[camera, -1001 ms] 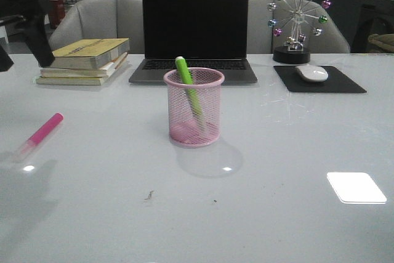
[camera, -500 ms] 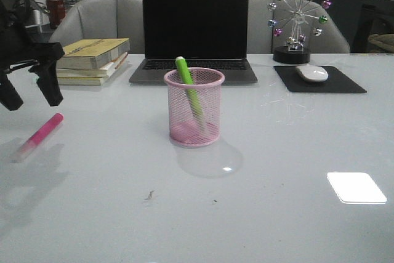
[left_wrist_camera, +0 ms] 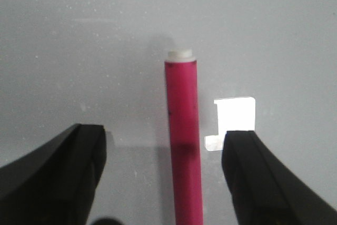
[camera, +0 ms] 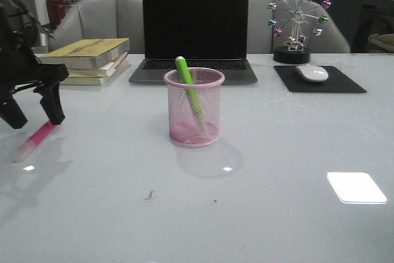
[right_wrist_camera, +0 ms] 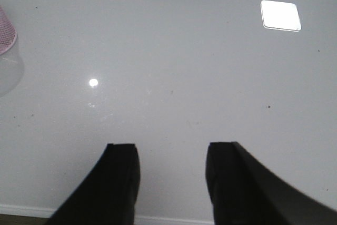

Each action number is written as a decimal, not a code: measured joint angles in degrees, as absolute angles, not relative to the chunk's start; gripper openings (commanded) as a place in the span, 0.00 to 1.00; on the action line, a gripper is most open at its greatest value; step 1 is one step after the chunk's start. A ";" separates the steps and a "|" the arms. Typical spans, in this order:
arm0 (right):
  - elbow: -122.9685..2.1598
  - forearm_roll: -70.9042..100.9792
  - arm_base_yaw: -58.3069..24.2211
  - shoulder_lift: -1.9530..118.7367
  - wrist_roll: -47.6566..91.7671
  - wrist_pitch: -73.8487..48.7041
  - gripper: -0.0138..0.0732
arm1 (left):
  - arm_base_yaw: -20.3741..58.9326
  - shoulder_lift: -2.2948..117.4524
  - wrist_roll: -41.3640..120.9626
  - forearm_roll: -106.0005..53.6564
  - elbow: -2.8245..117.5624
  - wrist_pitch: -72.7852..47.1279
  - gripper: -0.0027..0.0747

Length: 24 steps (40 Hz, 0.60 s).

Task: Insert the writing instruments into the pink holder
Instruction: 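Lower the left gripper onto the pink marker and close on it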

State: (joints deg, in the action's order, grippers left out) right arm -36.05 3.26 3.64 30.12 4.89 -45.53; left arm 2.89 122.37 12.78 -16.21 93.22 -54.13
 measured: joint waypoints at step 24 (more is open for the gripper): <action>-36.05 3.26 3.64 30.12 4.80 -45.53 0.64 | 2.89 123.80 12.75 -15.99 93.69 -54.01 0.66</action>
State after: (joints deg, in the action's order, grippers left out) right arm -36.05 3.26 3.64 30.12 4.80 -45.53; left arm 2.89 123.80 12.75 -15.99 93.69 -54.01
